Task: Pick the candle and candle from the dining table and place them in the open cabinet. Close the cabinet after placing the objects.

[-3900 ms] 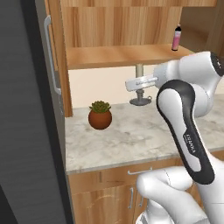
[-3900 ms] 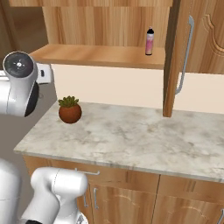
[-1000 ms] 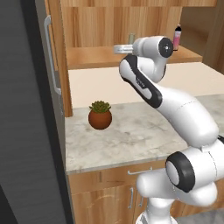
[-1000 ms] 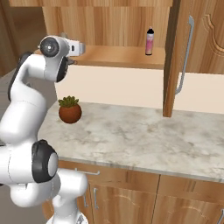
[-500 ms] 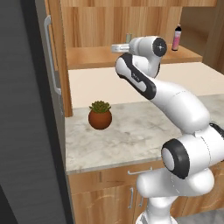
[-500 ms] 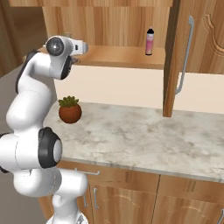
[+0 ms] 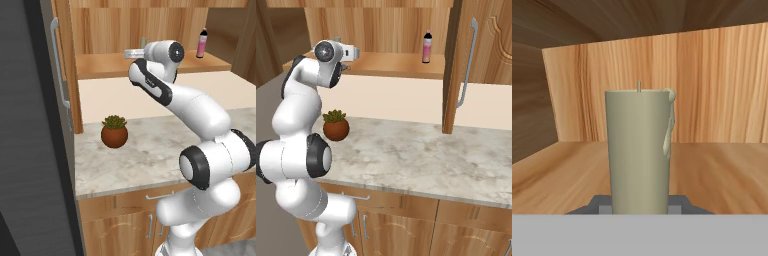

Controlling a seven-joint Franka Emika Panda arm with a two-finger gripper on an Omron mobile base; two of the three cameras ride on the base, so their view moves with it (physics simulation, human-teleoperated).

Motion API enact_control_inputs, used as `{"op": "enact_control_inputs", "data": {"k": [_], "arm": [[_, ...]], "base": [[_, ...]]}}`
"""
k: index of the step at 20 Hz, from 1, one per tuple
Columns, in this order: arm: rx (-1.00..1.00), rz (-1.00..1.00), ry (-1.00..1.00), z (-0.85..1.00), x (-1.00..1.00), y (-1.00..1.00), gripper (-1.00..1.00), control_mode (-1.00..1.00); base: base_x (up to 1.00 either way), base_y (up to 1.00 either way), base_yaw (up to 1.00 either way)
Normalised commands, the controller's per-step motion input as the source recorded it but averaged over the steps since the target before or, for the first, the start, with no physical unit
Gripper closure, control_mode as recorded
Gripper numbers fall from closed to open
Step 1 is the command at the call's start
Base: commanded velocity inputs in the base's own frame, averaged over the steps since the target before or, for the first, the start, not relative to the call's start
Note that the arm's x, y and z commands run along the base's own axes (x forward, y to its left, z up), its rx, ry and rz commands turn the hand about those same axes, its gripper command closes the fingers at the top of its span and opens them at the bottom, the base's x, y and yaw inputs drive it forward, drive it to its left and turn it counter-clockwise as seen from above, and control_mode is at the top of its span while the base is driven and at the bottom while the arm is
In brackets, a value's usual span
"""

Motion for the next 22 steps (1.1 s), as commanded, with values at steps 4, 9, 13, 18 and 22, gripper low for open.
{"op": "enact_control_inputs", "data": {"k": [4,9,13,18,22], "arm": [[0.00,0.00,0.00,-0.17,0.26,0.04,1.00,-1.00],[0.00,0.00,-0.04,-0.06,0.25,0.06,1.00,-1.00],[0.00,0.00,0.00,-0.14,0.27,0.07,1.00,-1.00],[-0.01,0.00,0.00,-0.22,0.26,0.07,1.00,-1.00],[0.00,0.00,0.00,-0.19,0.26,0.07,1.00,-1.00]], "base": [[0.00,0.00,0.00],[0.00,0.00,0.00],[0.00,0.00,0.00],[0.00,0.00,0.00],[0.00,0.00,0.00]]}}
